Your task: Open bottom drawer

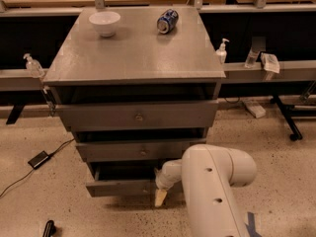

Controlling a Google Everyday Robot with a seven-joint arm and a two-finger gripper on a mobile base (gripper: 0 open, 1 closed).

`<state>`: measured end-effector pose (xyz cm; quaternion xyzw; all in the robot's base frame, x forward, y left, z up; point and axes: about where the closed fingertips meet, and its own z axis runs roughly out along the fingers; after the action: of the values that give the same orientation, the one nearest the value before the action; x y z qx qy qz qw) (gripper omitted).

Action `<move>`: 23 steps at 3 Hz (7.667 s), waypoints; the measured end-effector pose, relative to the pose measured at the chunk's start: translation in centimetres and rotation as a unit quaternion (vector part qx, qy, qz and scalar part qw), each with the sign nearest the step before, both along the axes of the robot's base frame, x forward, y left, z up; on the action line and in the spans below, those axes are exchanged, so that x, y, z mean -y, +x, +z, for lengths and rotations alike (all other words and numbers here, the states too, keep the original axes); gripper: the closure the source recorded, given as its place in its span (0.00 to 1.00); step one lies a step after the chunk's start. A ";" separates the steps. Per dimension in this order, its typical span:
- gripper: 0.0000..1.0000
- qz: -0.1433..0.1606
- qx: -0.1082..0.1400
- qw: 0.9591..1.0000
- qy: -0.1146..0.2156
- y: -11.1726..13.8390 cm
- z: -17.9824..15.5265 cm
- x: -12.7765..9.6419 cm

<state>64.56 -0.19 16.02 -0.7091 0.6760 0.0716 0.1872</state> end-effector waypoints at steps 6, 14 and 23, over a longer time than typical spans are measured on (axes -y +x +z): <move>1.00 -0.031 -0.043 0.998 0.040 -0.8 -0.5 3.6; 1.00 -0.018 -0.084 0.994 0.060 -4.9 -0.4 2.8; 0.00 -0.014 -0.084 0.994 0.067 -4.5 -0.3 3.2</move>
Offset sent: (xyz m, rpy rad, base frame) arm 0.0242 -0.0514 0.0020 0.0831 0.0197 -0.0947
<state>60.08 -3.42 15.76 -0.6767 0.6932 0.1732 0.1774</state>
